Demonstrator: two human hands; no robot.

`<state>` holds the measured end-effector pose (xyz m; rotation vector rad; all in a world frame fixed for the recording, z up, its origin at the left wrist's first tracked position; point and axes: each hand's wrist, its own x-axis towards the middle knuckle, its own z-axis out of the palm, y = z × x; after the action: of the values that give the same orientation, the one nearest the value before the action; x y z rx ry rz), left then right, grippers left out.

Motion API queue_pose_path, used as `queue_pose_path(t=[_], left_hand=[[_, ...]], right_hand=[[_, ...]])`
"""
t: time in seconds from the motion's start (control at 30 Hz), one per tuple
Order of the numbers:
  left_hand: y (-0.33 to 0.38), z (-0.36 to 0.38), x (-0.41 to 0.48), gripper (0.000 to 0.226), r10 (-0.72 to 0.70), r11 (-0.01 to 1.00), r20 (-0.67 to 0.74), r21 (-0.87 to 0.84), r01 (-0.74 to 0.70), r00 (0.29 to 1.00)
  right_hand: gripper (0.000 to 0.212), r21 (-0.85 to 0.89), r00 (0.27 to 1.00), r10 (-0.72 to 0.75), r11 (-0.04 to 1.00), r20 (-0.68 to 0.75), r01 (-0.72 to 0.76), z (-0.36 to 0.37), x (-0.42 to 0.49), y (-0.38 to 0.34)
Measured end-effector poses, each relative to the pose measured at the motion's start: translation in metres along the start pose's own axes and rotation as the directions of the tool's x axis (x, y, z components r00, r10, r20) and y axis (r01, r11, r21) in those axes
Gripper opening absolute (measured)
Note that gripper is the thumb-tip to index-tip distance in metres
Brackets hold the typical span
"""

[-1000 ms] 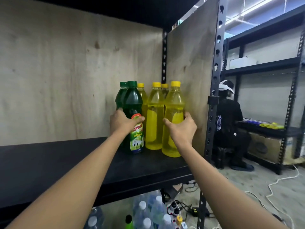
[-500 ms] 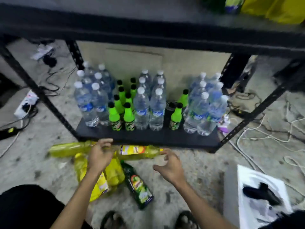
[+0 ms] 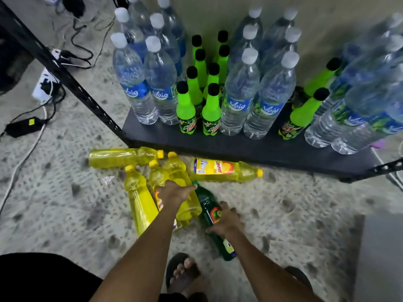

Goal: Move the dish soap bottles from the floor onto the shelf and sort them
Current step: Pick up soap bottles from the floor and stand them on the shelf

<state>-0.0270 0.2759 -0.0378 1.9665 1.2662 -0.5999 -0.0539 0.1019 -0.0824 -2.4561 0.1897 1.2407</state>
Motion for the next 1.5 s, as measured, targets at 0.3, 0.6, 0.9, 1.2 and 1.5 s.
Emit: queue_pose_path(t=[0.3, 0.6, 0.9, 1.2, 1.5], left_hand=[[0.014, -0.008, 0.015, 0.084, -0.035, 0.991, 0.066, 0.134, 0.025, 0.997], [-0.027, -0.043, -0.014, 0.104, 0.054, 0.899, 0.405, -0.417, 0.132, 0.913], [0.073, -0.154, -0.252, 0.110, 0.682, 0.471, -0.041, -0.739, -0.481, 0.731], [0.223, -0.233, -0.439, 0.095, 0.848, -0.089, -0.469, -0.582, -0.809, 0.245], [0.429, -0.218, -0.471, 0.112, 0.806, -0.034, -0.573, -0.291, -0.956, 0.146]], right_hand=[[0.094, 0.045, 0.998, -0.013, 0.999, -0.062, 0.015, -0.006, 0.000, 0.004], [0.090, 0.188, 0.956, -0.097, 0.970, -0.278, 0.153, -0.110, -0.081, 0.039], [0.092, 0.261, 0.626, -0.240, 0.756, -0.742, 0.600, -0.261, -0.256, 0.034], [0.102, 0.070, 0.151, -0.102, 0.559, -0.983, 0.826, -0.419, -0.434, 0.038], [0.107, 0.011, -0.023, 0.050, 0.591, -0.999, 0.806, -0.555, -0.451, 0.012]])
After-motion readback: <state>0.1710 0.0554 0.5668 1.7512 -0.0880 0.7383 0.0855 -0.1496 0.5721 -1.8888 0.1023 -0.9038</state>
